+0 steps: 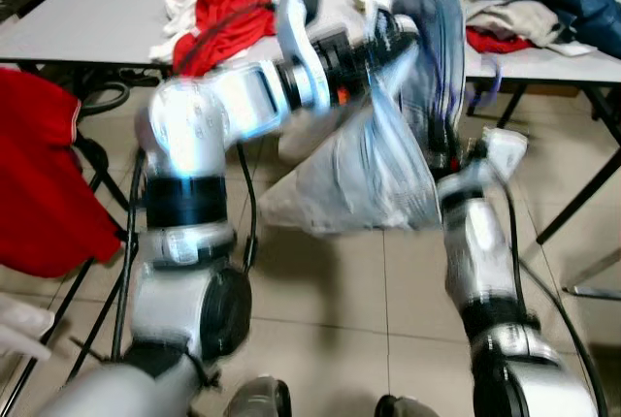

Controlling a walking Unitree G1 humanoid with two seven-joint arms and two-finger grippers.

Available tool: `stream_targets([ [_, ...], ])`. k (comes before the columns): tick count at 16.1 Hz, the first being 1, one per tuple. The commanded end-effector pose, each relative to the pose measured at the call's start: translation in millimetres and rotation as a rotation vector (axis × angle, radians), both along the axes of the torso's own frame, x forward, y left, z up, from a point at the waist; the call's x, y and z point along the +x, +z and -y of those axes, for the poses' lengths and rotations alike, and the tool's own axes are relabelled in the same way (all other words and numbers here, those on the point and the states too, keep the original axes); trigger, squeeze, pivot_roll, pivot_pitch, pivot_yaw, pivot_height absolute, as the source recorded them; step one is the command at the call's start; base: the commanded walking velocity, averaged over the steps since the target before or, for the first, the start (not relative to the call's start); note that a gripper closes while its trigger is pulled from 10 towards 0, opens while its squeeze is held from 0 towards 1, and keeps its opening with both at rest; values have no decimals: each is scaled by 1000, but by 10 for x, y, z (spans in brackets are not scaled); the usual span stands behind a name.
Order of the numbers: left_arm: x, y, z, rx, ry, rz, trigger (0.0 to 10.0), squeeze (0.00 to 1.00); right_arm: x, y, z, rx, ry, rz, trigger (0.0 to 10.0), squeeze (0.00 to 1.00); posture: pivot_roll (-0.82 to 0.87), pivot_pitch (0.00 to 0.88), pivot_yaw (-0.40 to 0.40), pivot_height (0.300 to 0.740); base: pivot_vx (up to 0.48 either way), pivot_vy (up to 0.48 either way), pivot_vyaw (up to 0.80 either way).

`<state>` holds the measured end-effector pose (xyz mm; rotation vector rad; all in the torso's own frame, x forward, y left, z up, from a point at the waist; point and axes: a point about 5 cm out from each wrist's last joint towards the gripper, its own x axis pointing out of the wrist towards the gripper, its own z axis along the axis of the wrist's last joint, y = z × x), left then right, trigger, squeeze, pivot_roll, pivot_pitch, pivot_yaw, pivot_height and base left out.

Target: Hang hanger

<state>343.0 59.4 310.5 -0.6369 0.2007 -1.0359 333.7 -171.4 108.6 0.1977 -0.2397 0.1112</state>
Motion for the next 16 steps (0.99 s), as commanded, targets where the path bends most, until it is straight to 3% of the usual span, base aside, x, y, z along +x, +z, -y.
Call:
stream_targets([
  [1, 27, 202, -75, -85, 28, 46, 10000, 0, -60, -104, 59, -19, -20, -34, 10000, 0, 142, 47, 52, 740, 0, 0, 0],
  [3, 157, 229, -180, -63, 128, 42, 10000, 0, -177, -265, 102, -24, -2, -101, 10000, 0, 137, 39, 61, 740, 0, 0, 0],
  [5, 330, 132, -323, 6, 271, 20, 10000, 0, -313, -331, 37, -56, 129, -150, 10000, 0, 126, 33, 65, 740, 0, 0, 0],
  [8, 580, -208, -590, 187, 487, 21, 10000, 0, -676, -235, 111, -15, 255, -225, 10000, 0, 100, 30, 65, 740, 0, 0, 0],
  [9, 611, -286, -635, 220, 515, 14, 10000, 0, -746, -220, 125, -4, 278, -254, 10000, 0, 89, 33, 68, 740, 0, 0, 0],
  [10, 666, -450, -717, 286, 568, -4, 10000, 0, -899, -164, 129, -5, 351, -306, 10000, 0, 76, 37, 74, 740, 0, 0, 0],
  [11, 699, -808, -815, 408, 619, -51, 10000, 0, -1134, 35, 141, -42, 471, -353, 10000, 0, 57, 41, 84, 740, 0, 0, 0],
  [12, 698, -873, -828, 431, 625, -58, 10000, 0, -1166, 82, 141, -38, 485, -359, 10000, 0, 57, 41, 84, 740, 0, 0, 0],
  [14, 587, -1419, -870, 641, 597, -120, 10000, 0, -1094, 419, 294, -39, 376, -300, 10000, 0, 25, 42, 99, 740, 0, 0, 0],
  [15, 500, -1656, -857, 716, 553, -157, 10000, 0, -1044, 556, 359, -21, 330, -266, 10000, 0, 21, 42, 99, 740, 0, 0, 0],
  [16, 457, -1754, -845, 745, 527, -170, 10000, 0, -1024, 614, 385, -11, 314, -251, 10000, 0, 21, 42, 99, 740, 0, 0, 0],
])
